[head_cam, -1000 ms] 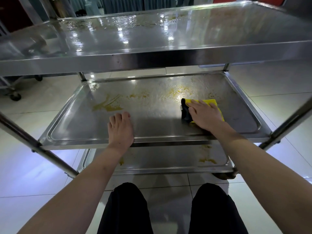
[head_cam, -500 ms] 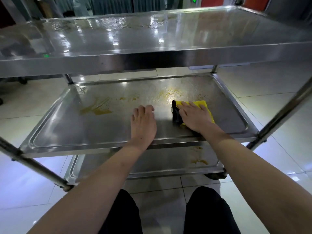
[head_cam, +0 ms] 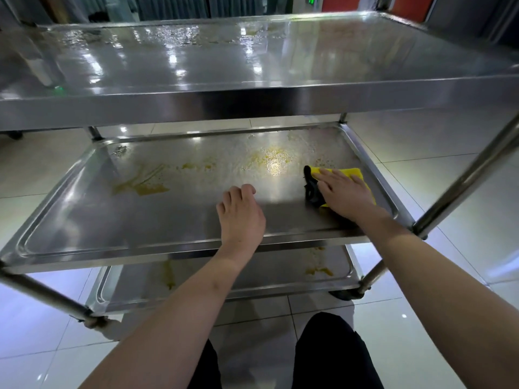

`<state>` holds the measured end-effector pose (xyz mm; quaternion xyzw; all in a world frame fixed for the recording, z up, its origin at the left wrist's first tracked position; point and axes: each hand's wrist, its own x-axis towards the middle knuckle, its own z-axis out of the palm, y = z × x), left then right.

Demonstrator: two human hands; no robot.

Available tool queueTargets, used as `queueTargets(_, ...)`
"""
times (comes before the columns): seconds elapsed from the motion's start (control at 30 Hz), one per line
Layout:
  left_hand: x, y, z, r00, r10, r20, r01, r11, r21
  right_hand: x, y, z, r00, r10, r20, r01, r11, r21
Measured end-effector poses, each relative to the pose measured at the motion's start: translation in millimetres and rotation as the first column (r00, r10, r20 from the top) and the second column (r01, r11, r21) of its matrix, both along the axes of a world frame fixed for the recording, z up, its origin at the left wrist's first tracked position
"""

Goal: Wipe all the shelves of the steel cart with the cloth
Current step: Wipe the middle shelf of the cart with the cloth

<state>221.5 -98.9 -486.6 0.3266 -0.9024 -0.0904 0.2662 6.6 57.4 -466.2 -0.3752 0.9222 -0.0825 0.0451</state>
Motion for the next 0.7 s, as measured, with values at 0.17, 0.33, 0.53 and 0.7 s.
queueTargets(0.17, -1, 3, -1, 1.0, 0.025, -0.008, -0.025, 1.0, -0.008, -6, 6, -2, 0.999, -0.026, -0.046, 0.027, 1.0, 0.016)
queueTargets(0.33, -1, 8, -3, 1.0, 0.01, -0.006, -0.011, 0.995, -0.097, 15, -13, 1, 0.999, 0.019, -0.046, -0.019, 1.0, 0.012)
queueTargets(0.53, 0, 8, -2, 1.0, 0.005, 0.029, -0.003, 0.996, -0.094, 53, -50, -2, 0.987, 0.151, -0.057, -0.15, 0.988, 0.025)
queueTargets(0.7, 1, 5, -3, 0.999, 0.006, 0.047, -0.001, 0.996, -0.092, 39, -38, -2, 0.985, 0.172, -0.012, -0.172, 0.985, 0.003)
